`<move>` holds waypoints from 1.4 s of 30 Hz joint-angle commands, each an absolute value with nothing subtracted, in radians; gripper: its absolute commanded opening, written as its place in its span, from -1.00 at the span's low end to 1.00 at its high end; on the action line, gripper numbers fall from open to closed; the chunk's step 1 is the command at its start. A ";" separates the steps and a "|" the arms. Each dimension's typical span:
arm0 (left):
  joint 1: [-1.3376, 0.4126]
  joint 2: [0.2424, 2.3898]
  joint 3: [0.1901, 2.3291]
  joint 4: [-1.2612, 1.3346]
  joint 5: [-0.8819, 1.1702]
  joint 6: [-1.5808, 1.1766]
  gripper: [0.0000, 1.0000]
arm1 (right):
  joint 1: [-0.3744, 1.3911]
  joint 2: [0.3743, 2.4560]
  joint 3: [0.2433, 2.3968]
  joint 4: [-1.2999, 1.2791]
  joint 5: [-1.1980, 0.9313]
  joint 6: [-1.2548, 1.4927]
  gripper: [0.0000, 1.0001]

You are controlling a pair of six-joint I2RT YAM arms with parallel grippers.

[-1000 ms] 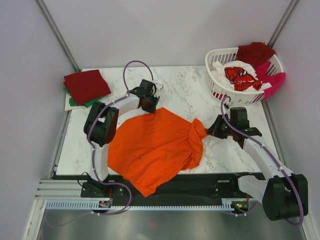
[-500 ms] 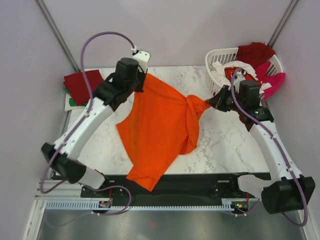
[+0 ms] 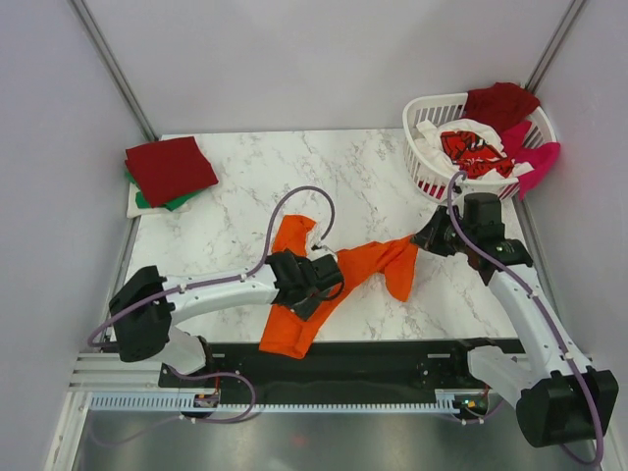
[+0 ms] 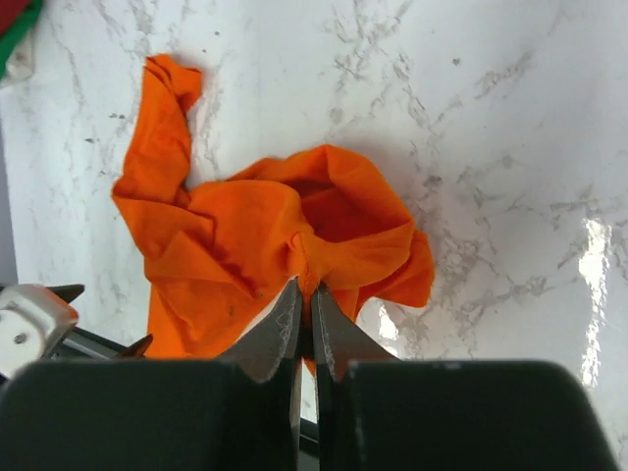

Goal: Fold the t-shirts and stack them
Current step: Flatten the tshirt out

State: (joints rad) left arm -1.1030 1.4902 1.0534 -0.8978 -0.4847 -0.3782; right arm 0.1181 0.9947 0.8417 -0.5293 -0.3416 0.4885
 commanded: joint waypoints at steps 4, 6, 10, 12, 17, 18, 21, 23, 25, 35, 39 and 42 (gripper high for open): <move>-1.022 1.425 1.225 -0.914 -0.552 -0.466 0.99 | 0.120 1.015 0.819 -0.520 -0.276 0.443 -0.79; -0.968 1.425 1.258 -0.881 -0.509 -0.419 1.00 | 0.118 1.022 0.808 -0.517 -0.273 0.433 -0.79; -0.836 1.501 1.301 -0.757 -0.381 -0.354 0.95 | 0.120 1.012 0.779 -0.517 -0.265 0.413 -0.67; -0.821 1.555 1.345 -0.739 -0.365 -0.330 0.92 | 0.118 1.002 0.744 -0.514 -0.267 0.410 -0.47; -0.769 1.802 1.491 -0.718 -0.357 -0.270 0.63 | 0.121 1.005 0.704 -0.497 -0.290 0.434 0.20; -0.762 1.831 1.543 -0.718 -0.359 -0.264 0.54 | 0.120 1.012 0.703 -0.494 -0.288 0.436 0.34; -0.752 1.937 1.620 -0.722 -0.357 -0.241 0.36 | 0.120 1.022 0.703 -0.495 -0.293 0.440 0.49; -0.746 1.998 1.649 -0.732 -0.377 -0.238 0.36 | 0.121 1.022 0.698 -0.492 -0.310 0.449 0.52; -0.741 2.029 1.704 -0.805 -0.415 -0.255 0.31 | 0.120 1.023 0.696 -0.485 -0.336 0.465 0.55; -0.794 1.845 1.500 -0.882 -0.388 -0.377 0.61 | 0.129 1.011 0.670 -0.474 -0.351 0.505 0.84; -0.868 1.833 1.492 -0.879 -0.370 -0.394 0.63 | 0.137 1.014 0.644 -0.483 -0.253 0.520 0.96; -0.913 1.853 1.520 -0.876 -0.365 -0.416 0.62 | 0.137 1.009 0.624 -0.476 -0.250 0.534 0.96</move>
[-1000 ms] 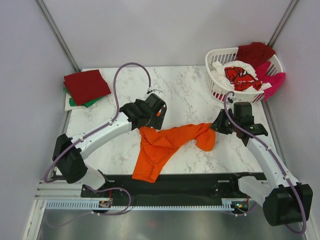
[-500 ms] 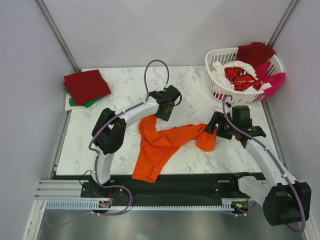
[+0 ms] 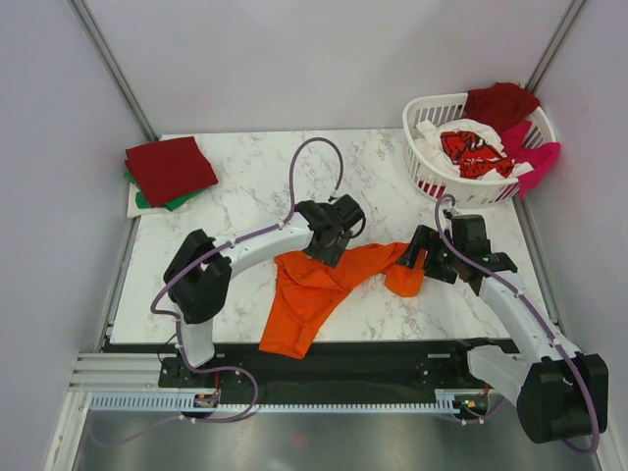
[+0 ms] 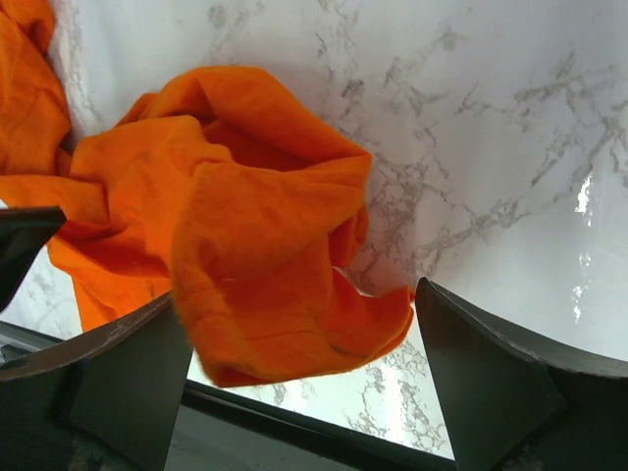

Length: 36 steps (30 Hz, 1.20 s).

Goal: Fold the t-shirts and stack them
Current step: Flatten the tshirt out

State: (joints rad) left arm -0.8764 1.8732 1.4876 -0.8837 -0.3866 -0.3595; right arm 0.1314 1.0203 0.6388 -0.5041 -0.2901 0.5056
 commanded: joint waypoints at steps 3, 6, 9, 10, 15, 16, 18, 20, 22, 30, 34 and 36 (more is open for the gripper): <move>-0.920 1.885 1.552 -0.879 -0.364 -0.425 0.61 | 0.141 1.003 0.621 -0.477 -0.261 0.532 0.96; -0.920 1.904 1.559 -0.884 -0.370 -0.436 0.44 | 0.140 0.991 0.627 -0.494 -0.256 0.523 0.96; -0.922 1.901 1.540 -0.890 -0.371 -0.456 0.25 | 0.140 0.980 0.629 -0.506 -0.253 0.515 0.96; -0.925 1.902 1.534 -0.888 -0.367 -0.459 0.23 | 0.140 0.979 0.629 -0.505 -0.253 0.518 0.96; -0.954 1.931 1.511 -0.888 -0.354 -0.471 0.21 | 0.140 0.989 0.629 -0.499 -0.253 0.517 0.96; -0.957 1.937 1.511 -0.888 -0.356 -0.475 0.20 | 0.140 0.989 0.629 -0.499 -0.253 0.514 0.96; -0.962 1.951 1.511 -0.890 -0.360 -0.476 0.05 | 0.140 0.992 0.630 -0.497 -0.253 0.514 0.96; -0.963 1.962 1.505 -0.896 -0.374 -0.480 -0.10 | 0.141 0.988 0.630 -0.499 -0.255 0.512 0.96; -0.965 1.965 1.497 -0.907 -0.400 -0.488 -0.32 | 0.140 0.985 0.630 -0.500 -0.255 0.512 0.96; -0.965 1.922 1.445 -0.962 -0.480 -0.518 -0.95 | 0.140 0.980 0.630 -0.502 -0.247 0.515 0.96; -0.965 1.859 1.427 -0.962 -0.480 -0.523 -0.95 | 0.140 0.980 0.635 -0.502 -0.247 0.512 0.96; -0.968 1.794 1.427 -0.995 -0.550 -0.570 -0.95 | 0.140 0.976 0.641 -0.505 -0.247 0.512 0.96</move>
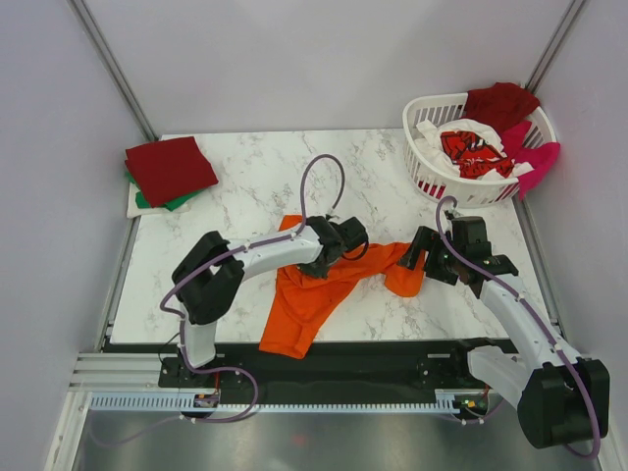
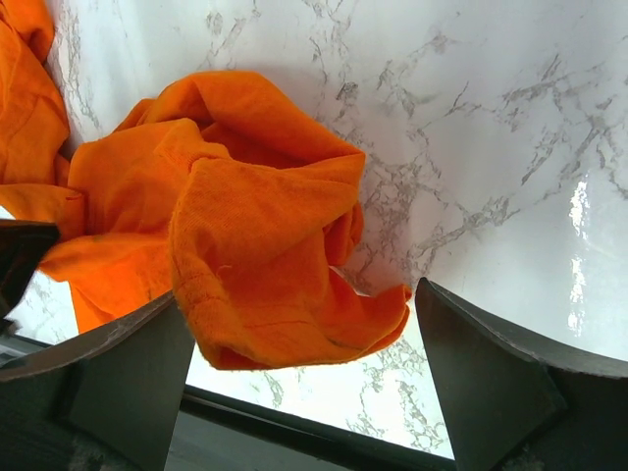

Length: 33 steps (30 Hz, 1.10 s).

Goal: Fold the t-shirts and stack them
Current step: Flatten the tshirt out

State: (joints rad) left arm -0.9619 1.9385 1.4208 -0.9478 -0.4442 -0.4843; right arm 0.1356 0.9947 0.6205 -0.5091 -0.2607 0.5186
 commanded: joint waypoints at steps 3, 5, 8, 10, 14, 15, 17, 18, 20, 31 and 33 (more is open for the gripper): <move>-0.971 1.688 1.427 -1.011 -0.583 -0.630 -0.96 | 0.140 0.963 0.678 -0.518 -0.223 0.512 0.96; -0.971 1.637 1.417 -1.012 -0.591 -0.640 -0.95 | 0.140 0.951 0.695 -0.523 -0.203 0.512 0.96; -0.971 1.565 1.396 -1.012 -0.591 -0.640 -0.95 | 0.141 0.948 0.718 -0.523 -0.195 0.512 0.96; -0.971 1.539 1.384 -1.012 -0.591 -0.640 -0.95 | 0.141 0.953 0.727 -0.519 -0.193 0.512 0.93; -0.971 1.522 1.352 -1.015 -0.616 -0.664 -0.95 | 0.141 0.974 0.736 -0.505 -0.180 0.508 0.79; -0.971 1.522 1.342 -1.012 -0.636 -0.696 -0.95 | 0.140 0.980 0.736 -0.494 -0.173 0.505 0.69; -0.971 1.516 1.338 -1.012 -0.637 -0.699 -0.95 | 0.138 0.983 0.732 -0.480 -0.169 0.502 0.50; -0.971 1.514 1.335 -1.012 -0.640 -0.699 -0.96 | 0.140 0.988 0.726 -0.474 -0.170 0.497 0.37; -0.971 1.511 1.331 -1.012 -0.646 -0.698 -0.95 | 0.140 1.002 0.719 -0.454 -0.176 0.492 -0.12; -0.971 1.411 1.472 -1.104 -0.753 -0.649 -0.95 | 0.150 0.904 0.888 -0.495 -0.339 0.445 -1.00; -0.980 1.384 1.532 -1.132 -0.788 -0.599 -0.95 | 0.152 0.884 1.021 -0.503 -0.470 0.381 -1.00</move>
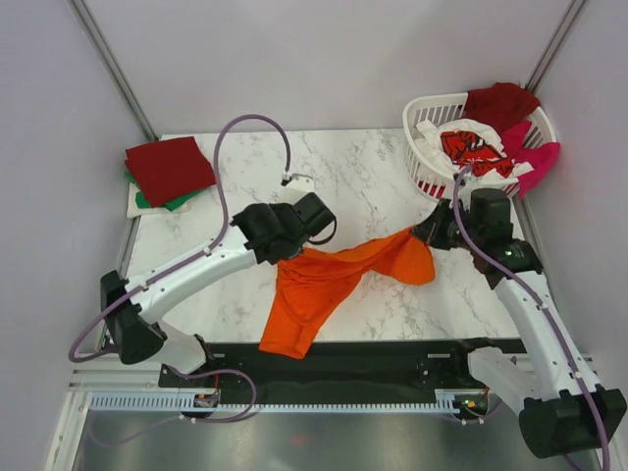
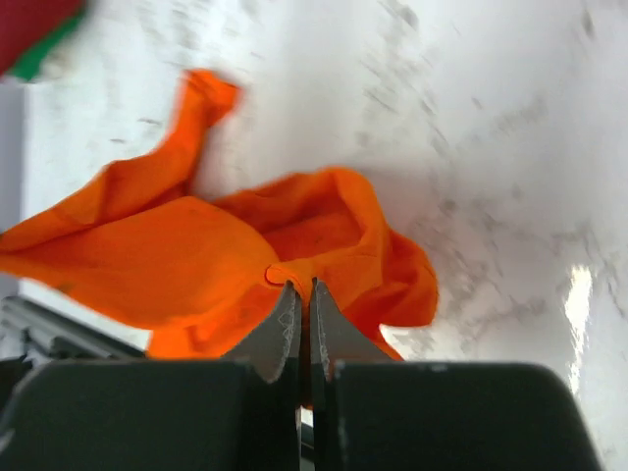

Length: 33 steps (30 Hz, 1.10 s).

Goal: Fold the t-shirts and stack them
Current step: Flatten the tshirt out

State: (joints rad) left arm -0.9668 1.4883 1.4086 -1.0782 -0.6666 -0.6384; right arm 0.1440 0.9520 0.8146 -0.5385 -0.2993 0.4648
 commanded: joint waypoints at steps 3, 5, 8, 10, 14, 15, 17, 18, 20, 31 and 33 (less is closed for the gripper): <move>-1.021 1.348 1.685 -1.212 -0.854 -0.530 -0.95 | 0.196 0.864 1.219 -0.564 -0.486 0.345 -1.00; -1.061 1.341 1.833 -1.286 -0.897 -0.509 -0.95 | 0.196 0.839 1.300 -0.565 -0.502 0.353 -1.00; -1.101 1.328 2.026 -1.316 -0.928 -0.437 -0.95 | 0.199 0.816 1.474 -0.554 -0.551 0.324 -1.00; -1.143 1.309 2.138 -1.312 -0.922 -0.382 -0.95 | 0.221 0.821 1.603 -0.558 -0.584 0.289 -1.00; -1.172 1.269 2.292 -1.264 -0.905 -0.282 -0.96 | 0.224 0.824 1.759 -0.554 -0.607 0.264 -1.00; -1.172 1.237 2.307 -1.240 -0.890 -0.240 -0.95 | 0.222 0.824 1.802 -0.551 -0.612 0.259 -1.00; -1.172 1.200 2.315 -1.148 -0.850 -0.183 -0.95 | 0.222 0.818 1.836 -0.543 -0.635 0.246 -1.00; -1.172 1.177 2.309 -1.114 -0.816 -0.134 -0.95 | 0.224 0.813 1.859 -0.542 -0.649 0.239 -1.00; -1.170 1.118 2.267 -1.008 -0.769 -0.079 -0.95 | 0.224 0.793 1.862 -0.520 -0.675 0.226 -1.00; -1.170 1.095 2.048 -0.777 -0.954 0.216 -0.95 | 0.222 0.894 1.752 -0.447 -0.628 0.172 -1.00; -1.154 1.074 1.845 -0.558 -1.054 0.362 -0.95 | 0.222 0.954 1.663 -0.361 -0.611 0.199 -1.00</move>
